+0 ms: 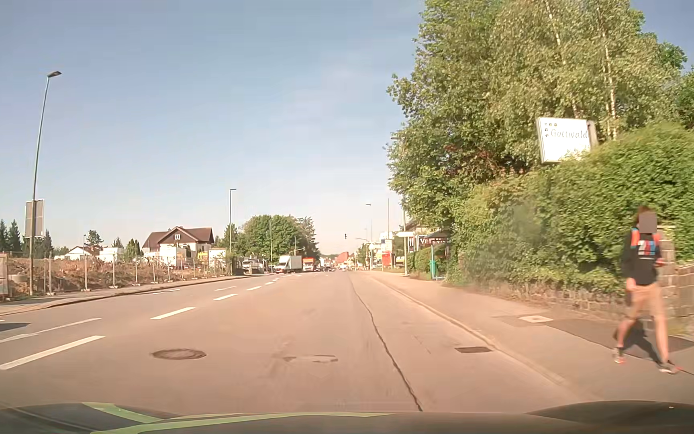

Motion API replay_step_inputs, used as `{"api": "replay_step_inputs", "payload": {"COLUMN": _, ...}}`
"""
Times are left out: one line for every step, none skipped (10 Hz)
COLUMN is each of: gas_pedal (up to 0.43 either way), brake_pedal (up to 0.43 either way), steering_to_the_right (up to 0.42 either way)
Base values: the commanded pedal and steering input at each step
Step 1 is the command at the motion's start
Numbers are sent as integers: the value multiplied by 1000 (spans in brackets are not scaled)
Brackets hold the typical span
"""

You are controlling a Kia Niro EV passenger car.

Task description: Follow the waypoints while adhering to traffic rules and regulations

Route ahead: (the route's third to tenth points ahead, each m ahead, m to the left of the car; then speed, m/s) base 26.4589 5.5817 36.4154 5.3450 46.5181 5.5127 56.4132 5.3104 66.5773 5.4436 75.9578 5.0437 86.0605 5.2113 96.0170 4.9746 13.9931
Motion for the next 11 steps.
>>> {"api": "replay_step_inputs", "payload": {"gas_pedal": 87, "brake_pedal": 0, "steering_to_the_right": 0}}
{"api": "replay_step_inputs", "payload": {"gas_pedal": 87, "brake_pedal": 0, "steering_to_the_right": 0}}
{"api": "replay_step_inputs", "payload": {"gas_pedal": 87, "brake_pedal": 0, "steering_to_the_right": 0}}
{"api": "replay_step_inputs", "payload": {"gas_pedal": 79, "brake_pedal": 0, "steering_to_the_right": 0}}
{"api": "replay_step_inputs", "payload": {"gas_pedal": 79, "brake_pedal": 0, "steering_to_the_right": 1}}
{"api": "replay_step_inputs", "payload": {"gas_pedal": 79, "brake_pedal": 0, "steering_to_the_right": 0}}
{"api": "replay_step_inputs", "payload": {"gas_pedal": 79, "brake_pedal": 0, "steering_to_the_right": 0}}
{"api": "replay_step_inputs", "payload": {"gas_pedal": 79, "brake_pedal": 0, "steering_to_the_right": 0}}
{"api": "replay_step_inputs", "payload": {"gas_pedal": 79, "brake_pedal": 0, "steering_to_the_right": 0}}
{"api": "replay_step_inputs", "payload": {"gas_pedal": 79, "brake_pedal": 0, "steering_to_the_right": 0}}
{"api": "replay_step_inputs", "payload": {"gas_pedal": 79, "brake_pedal": 0, "steering_to_the_right": 1}}
